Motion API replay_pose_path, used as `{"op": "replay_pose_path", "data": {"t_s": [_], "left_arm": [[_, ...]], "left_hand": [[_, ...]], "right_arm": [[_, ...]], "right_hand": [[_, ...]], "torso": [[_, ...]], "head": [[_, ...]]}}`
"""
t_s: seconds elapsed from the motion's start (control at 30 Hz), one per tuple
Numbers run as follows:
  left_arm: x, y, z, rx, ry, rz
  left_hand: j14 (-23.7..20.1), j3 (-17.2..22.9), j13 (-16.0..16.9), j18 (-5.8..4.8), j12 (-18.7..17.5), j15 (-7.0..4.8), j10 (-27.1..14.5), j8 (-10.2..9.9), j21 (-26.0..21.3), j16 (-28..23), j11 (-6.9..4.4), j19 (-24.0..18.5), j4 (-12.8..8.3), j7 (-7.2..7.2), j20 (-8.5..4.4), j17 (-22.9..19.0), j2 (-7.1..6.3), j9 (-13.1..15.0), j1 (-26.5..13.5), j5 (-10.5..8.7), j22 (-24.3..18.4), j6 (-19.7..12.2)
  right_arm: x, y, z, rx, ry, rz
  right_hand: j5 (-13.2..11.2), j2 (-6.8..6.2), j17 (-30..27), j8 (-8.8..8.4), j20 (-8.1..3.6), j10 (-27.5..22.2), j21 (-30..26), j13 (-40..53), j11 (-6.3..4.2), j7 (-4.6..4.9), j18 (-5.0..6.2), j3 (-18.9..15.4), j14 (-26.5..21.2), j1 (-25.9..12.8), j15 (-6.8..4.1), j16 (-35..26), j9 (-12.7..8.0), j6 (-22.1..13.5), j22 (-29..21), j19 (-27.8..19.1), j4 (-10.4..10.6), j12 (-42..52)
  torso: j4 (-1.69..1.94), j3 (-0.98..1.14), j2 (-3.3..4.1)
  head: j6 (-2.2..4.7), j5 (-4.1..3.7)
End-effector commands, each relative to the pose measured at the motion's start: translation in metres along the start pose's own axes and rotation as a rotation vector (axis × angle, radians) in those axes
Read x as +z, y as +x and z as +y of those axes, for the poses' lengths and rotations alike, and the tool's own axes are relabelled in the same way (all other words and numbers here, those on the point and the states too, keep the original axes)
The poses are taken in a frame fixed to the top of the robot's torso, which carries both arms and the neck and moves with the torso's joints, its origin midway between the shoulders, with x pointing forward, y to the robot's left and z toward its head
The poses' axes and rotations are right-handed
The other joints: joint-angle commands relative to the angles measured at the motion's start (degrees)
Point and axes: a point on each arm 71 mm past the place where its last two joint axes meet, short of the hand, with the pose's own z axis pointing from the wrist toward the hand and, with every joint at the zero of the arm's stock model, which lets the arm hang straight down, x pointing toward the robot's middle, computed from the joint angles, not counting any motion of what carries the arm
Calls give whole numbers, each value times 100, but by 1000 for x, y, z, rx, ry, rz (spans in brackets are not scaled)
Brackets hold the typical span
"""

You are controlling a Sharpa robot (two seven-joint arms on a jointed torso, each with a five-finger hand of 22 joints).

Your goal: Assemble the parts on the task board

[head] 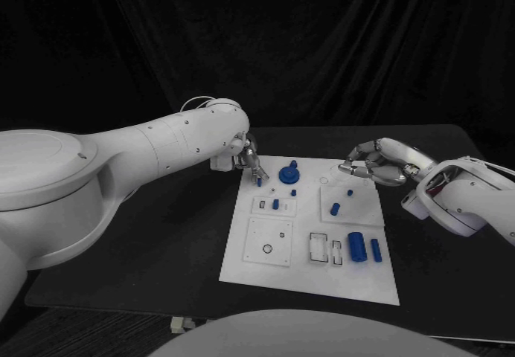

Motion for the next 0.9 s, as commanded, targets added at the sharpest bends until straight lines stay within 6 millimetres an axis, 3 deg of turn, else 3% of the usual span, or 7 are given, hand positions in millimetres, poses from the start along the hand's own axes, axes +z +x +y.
{"op": "replay_pose_path", "data": {"t_s": [0.03, 0.4, 0.67, 0.7, 0.87, 0.9], "left_arm": [[1, 2, -3, 0, 23, 7], [4, 4, -2, -4, 29, 11], [5, 4, -1, -6, 29, 11], [5, 4, -1, -6, 29, 11], [5, 4, 0, -10, 32, 6], [5, 4, -1, -10, 32, 6]], "left_hand": [[606, 14, 1508, 35, 20, 14, 618, 0, -42, 15, -3, 32, -33, -14, 23, 1510, 33, 12, 41, 36, 856, -44], [606, 55, 1508, 40, 20, 28, 618, -56, -70, 15, 10, 10, -80, -2, 36, 1510, 85, 36, 107, 145, 849, -95], [606, 145, 1508, 45, 20, 23, 618, -129, -93, 15, -1, -3, -202, -16, 36, 1510, 109, 72, 246, 584, 856, -80], [606, 177, 1508, 47, 20, 19, 618, -148, -99, 15, -6, -6, -236, -22, 33, 1510, 111, 78, 282, 716, 857, -74], [606, 224, 1508, 47, 20, 12, 618, -165, -102, 15, -15, -5, -276, -32, 28, 1510, 120, 87, 331, 838, 861, -60], [606, 269, 1508, 47, 20, 5, 618, -182, -102, 15, -22, -3, -319, -40, 20, 1510, 114, 93, 376, 1016, 866, -51]], "right_arm": [[0, 1, -1, 2, 15, 6], [0, 1, -1, 2, 16, 7], [0, 1, -1, 2, 17, 8], [0, 1, -1, 2, 17, 8], [0, 1, -2, 3, 19, 10], [-1, 1, -2, 3, 20, 10]], "right_hand": [[-14, 37, 1294, 17, 27, 617, -21, 1508, 29, -6, 26, -24, 537, -7, 37, -16, 9, 49, 1288, 277, -4, 15], [-14, 37, 1294, 17, 27, 617, -21, 1508, 29, -6, 26, -24, 537, -7, 37, -16, 9, 49, 1288, 277, -4, 15], [-13, 39, 1292, 18, 26, 617, -24, 1508, 27, -8, 27, -28, 536, -8, 36, -18, 8, 53, 1287, 276, -7, 15], [-13, 39, 1292, 18, 26, 617, -24, 1508, 27, -8, 27, -28, 536, -8, 36, -18, 8, 53, 1287, 276, -7, 15], [-13, 39, 1292, 18, 26, 617, -24, 1508, 27, -8, 27, -28, 536, -8, 36, -18, 8, 53, 1287, 276, -7, 15], [-13, 39, 1292, 18, 26, 617, -24, 1508, 27, -8, 27, -28, 536, -8, 36, -18, 8, 53, 1287, 276, -7, 15]], "torso": [[0, 2, 2], [0, 1, 1], [0, 1, 1], [-1, 0, 1], [-2, 0, 0], [-2, 1, 0]], "head": [[0, -2], [0, -15], [0, -20], [0, -20], [0, -26], [0, -28]]}}
